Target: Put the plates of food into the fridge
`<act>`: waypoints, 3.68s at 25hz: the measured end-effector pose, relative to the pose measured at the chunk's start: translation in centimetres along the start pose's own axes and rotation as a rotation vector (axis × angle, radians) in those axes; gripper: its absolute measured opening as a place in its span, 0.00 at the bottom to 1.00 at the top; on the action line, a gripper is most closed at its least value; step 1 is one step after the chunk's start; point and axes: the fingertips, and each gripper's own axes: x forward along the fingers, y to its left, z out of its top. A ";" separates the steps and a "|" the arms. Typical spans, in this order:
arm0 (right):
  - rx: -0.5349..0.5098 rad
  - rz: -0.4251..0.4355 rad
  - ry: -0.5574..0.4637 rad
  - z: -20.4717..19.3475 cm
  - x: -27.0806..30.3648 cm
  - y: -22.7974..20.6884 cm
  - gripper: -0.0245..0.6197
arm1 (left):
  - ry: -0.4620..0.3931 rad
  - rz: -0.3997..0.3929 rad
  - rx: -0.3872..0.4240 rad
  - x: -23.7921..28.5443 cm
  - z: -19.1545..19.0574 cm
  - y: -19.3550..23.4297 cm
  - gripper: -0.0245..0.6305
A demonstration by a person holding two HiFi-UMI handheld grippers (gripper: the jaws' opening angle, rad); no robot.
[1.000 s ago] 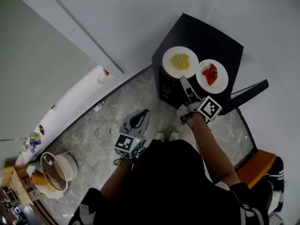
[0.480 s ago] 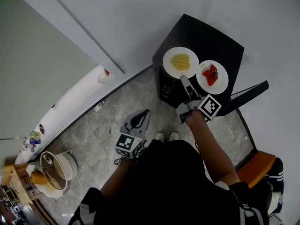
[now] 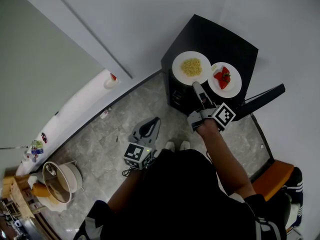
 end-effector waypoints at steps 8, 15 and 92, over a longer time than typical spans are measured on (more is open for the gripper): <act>0.083 0.045 -0.005 -0.5 -1.3 0.2 0.10 | 0.007 0.001 0.003 -0.1 -0.2 -0.8 0.08; 0.068 0.107 0.053 -2.2 -2.5 1.5 0.10 | -0.001 0.013 0.009 -0.7 0.1 -0.8 0.08; 0.210 -0.162 -0.310 3.4 -14.7 -15.9 0.09 | 0.082 -0.060 -0.015 -1.3 -3.4 -3.4 0.08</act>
